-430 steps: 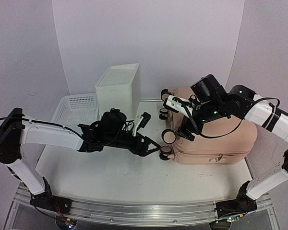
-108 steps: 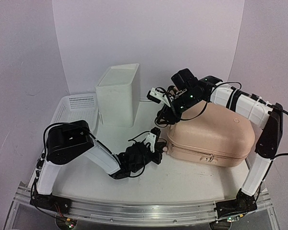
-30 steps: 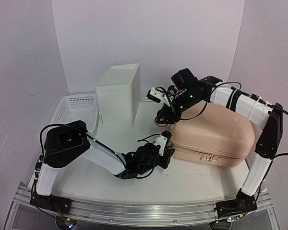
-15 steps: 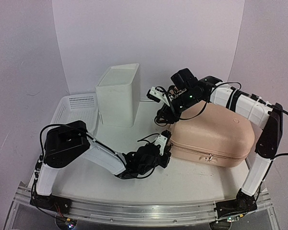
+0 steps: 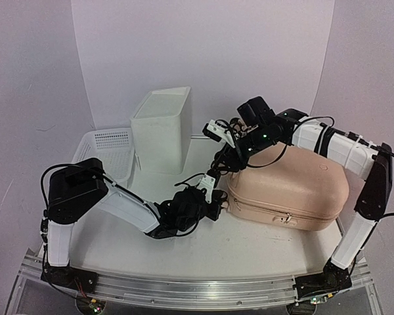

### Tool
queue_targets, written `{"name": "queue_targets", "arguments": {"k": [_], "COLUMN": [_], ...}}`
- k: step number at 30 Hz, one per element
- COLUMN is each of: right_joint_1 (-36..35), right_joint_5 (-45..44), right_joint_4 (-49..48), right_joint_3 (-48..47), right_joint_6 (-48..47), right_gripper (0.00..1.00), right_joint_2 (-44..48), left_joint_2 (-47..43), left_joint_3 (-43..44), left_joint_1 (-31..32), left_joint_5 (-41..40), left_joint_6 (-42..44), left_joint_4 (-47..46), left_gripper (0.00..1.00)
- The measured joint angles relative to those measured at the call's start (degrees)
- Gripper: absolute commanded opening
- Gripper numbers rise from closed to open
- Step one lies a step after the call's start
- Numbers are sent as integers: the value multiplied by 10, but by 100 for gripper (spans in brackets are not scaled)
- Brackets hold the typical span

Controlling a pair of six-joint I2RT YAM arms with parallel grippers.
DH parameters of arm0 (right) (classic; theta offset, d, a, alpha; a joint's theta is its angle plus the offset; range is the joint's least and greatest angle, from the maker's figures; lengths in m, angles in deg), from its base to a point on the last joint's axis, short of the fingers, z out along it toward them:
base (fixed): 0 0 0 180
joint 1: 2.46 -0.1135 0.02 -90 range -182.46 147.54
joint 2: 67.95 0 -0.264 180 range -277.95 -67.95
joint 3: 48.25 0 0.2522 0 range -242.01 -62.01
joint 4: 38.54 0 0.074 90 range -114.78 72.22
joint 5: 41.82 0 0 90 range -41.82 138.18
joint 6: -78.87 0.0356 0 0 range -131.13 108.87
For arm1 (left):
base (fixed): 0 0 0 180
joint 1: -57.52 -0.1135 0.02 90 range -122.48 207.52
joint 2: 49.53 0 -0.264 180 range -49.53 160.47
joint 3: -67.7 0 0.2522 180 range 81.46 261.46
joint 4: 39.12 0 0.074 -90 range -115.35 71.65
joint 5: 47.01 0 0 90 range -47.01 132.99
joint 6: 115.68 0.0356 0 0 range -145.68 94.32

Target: Open, take out, and arrange the luggage

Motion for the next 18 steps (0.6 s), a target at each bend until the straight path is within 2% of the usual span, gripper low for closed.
{"name": "queue_targets", "arguments": {"k": [6,7,8,11,12,14,18], "right_joint_1": [1,1,1,0,-1,-3,-8], "right_joint_5": [17,20,23,25,26,26,27], "right_joint_4": [-18,-16,-12,-6,-3,3,7], "right_joint_3": [37,38,38,38,38,38,38], "right_joint_6": [-3,-5,-4,-3,-2,3,23], "right_gripper": [0,0,0,0,0,0,0], "right_joint_2": [26,27,28,30,31,32,33], "left_joint_2": [-31,-34,-36,-46,-51,-61,-62], "left_joint_3": [-43,-48,-53,-73,-80,-92,-92], "left_joint_1": [-24,-27,-34,-53,-57,-61,-54], "left_joint_5": [60,69,92,181,203,240,272], "left_joint_6": [-9,-14,-14,-22,-35,-67,-120], "left_joint_4": [-21,-24,-28,-45,-47,-50,-55], "left_gripper": [0,4,14,60,67,69,65]}}
